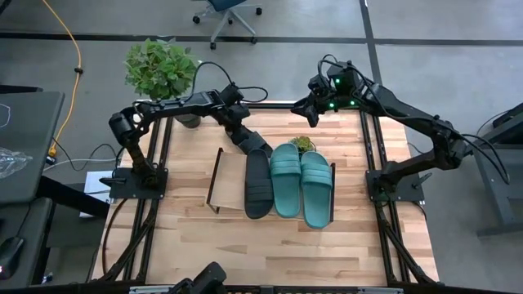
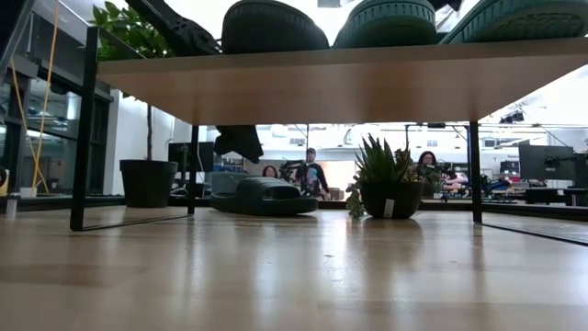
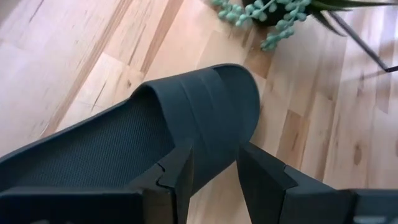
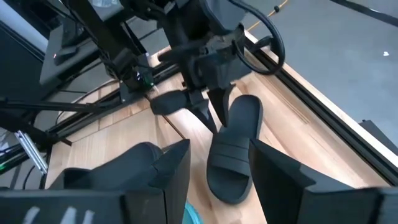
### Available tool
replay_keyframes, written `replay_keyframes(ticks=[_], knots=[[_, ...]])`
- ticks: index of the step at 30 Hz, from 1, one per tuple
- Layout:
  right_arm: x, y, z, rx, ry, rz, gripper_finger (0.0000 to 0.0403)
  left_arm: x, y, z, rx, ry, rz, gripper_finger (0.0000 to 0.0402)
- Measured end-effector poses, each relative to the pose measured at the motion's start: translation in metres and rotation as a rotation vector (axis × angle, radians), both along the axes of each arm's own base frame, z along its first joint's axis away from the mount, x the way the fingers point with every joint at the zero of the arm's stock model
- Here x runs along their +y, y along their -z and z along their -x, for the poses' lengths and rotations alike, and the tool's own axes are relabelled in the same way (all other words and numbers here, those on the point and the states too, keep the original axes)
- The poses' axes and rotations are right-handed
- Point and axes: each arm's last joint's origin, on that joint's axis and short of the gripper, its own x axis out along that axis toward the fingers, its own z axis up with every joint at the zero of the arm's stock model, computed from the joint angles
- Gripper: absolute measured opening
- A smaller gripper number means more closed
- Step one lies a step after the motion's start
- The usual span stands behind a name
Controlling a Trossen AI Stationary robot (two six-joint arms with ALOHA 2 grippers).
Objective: Pick and place slides into the shelf
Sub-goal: Put the black slipper on the shelf
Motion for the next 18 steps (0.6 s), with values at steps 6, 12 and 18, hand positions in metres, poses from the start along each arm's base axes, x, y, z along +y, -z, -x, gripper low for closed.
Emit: replay_keyframes(ticks=[6,12,18], knots=[[-0.001,-0.002,-0.001,-0.018,0.010,-0.002,0.0154,0.003,0.009,-0.003,0.016,-0.002,0.011,0.0111],[-0.001,-0.002,-0.001,-0.013,0.014,0.017,0.0154,0.006,0.019,-0.008,-0.005,-0.001,0.037,0.0111],[-0.002,-0.001,-0.001,-0.004,0.030,0.040,0.0154,0.008,0.028,-0.010,0.014,-0.012,0.053,0.0111]])
